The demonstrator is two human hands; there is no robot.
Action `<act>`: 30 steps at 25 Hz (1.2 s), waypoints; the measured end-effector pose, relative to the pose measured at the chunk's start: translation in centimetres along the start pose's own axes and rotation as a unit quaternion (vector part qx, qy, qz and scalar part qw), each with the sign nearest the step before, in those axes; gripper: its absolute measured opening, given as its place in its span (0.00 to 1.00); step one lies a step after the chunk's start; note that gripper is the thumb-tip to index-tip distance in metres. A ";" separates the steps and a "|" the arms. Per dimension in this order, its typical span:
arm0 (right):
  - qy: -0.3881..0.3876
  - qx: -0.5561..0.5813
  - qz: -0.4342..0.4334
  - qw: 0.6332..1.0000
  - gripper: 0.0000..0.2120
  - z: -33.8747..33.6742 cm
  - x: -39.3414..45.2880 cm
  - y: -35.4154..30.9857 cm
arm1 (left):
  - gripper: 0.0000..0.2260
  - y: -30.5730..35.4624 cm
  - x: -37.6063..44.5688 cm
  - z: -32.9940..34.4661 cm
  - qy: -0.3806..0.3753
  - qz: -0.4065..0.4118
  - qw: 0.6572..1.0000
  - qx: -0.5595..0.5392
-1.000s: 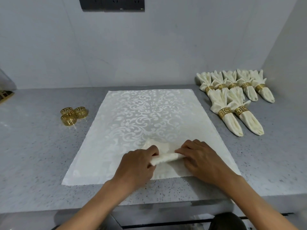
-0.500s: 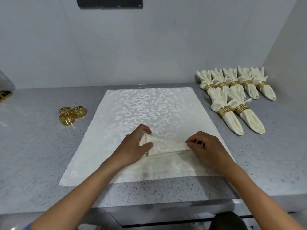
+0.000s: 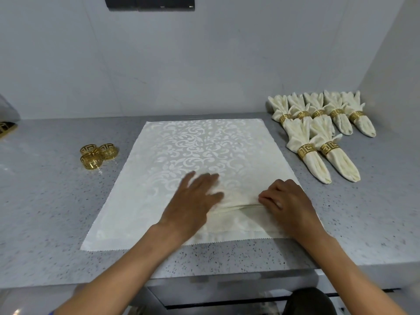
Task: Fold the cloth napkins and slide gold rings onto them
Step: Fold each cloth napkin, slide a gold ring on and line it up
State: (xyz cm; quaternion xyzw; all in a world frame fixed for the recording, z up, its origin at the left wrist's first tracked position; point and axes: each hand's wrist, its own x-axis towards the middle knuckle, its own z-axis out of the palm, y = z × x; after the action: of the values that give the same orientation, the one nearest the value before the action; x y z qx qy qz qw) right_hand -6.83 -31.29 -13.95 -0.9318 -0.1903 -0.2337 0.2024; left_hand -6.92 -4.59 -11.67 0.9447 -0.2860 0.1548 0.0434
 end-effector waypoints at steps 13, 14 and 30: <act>-0.026 -0.176 -0.012 0.984 0.13 0.7 -0.4 -6.0 | 0.20 -0.9 -1.8 1.7 -0.123 -0.033 0.974 -0.188; -0.049 -0.132 -0.017 0.990 0.14 1.4 -0.7 -7.3 | 0.20 -0.8 -1.7 1.7 -0.116 -0.033 0.974 -0.191; -0.343 -0.131 0.050 0.929 0.34 0.6 -0.8 -9.7 | 0.24 -1.0 -2.1 0.2 -0.136 -0.116 0.930 -0.322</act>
State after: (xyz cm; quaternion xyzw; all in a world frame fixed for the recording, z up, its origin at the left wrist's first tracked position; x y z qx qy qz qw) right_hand -11.56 -23.03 -12.07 -0.9817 -0.1685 0.0874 0.0129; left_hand -7.94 -2.67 -12.54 0.9188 -0.2117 -0.0816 0.3232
